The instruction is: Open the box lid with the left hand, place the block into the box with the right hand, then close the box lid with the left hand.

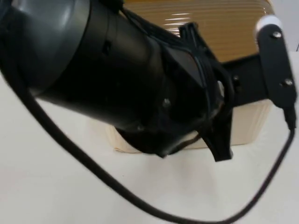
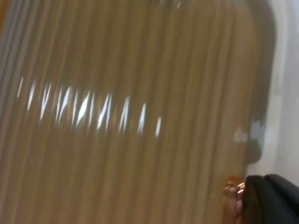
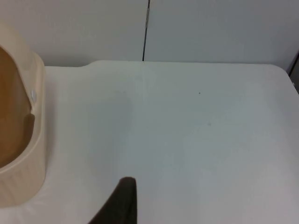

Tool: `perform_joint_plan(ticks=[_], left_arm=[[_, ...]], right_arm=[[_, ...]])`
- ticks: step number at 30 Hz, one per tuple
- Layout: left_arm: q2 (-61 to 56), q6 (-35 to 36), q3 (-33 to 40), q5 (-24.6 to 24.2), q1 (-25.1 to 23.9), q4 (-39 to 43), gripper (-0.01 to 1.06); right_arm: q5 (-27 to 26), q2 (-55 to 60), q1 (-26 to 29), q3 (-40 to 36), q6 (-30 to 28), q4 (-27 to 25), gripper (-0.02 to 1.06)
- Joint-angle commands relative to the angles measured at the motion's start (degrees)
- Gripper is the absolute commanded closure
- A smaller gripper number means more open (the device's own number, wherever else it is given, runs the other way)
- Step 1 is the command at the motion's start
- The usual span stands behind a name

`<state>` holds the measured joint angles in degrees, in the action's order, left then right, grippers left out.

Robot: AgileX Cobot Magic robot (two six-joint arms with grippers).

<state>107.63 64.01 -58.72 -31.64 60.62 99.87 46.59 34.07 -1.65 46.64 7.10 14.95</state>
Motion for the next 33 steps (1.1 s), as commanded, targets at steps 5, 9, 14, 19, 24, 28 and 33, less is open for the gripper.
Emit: perform_joint_plan(ticks=[5,9,14,19,24,28,33], left_arm=[[0.31,-8.10,-0.37,4.76,-0.73,0.08,1.05],[0.89,-12.74,-0.37,7.91,-0.73,-0.15,1.05],[3.36,-15.38,-0.49,2.29,-0.73,0.08,1.05],[3.93,-15.63,-0.49,1.28,-0.73,0.08,1.05],[3.83,-15.63,-0.49,-1.21,-0.73,0.08,1.05],[3.83,-15.63,-0.49,-1.21,-0.73,0.08,1.05],[3.83,-15.63,-0.49,-2.44,-1.69,0.08,1.05]], right_arm=[[-1.06,0.10,-0.23,0.41,0.17,1.66,0.00],[-1.41,0.10,-0.23,0.41,0.95,2.85,0.00],[-1.41,0.10,-0.23,0.41,1.06,2.85,0.00],[-1.41,0.10,-0.23,0.41,1.06,2.85,0.00],[-1.41,0.10,-0.23,0.41,1.06,2.85,0.00],[-1.41,0.10,-0.23,0.41,1.06,2.85,0.00],[-1.41,0.10,-0.23,0.41,1.06,2.85,0.00]])
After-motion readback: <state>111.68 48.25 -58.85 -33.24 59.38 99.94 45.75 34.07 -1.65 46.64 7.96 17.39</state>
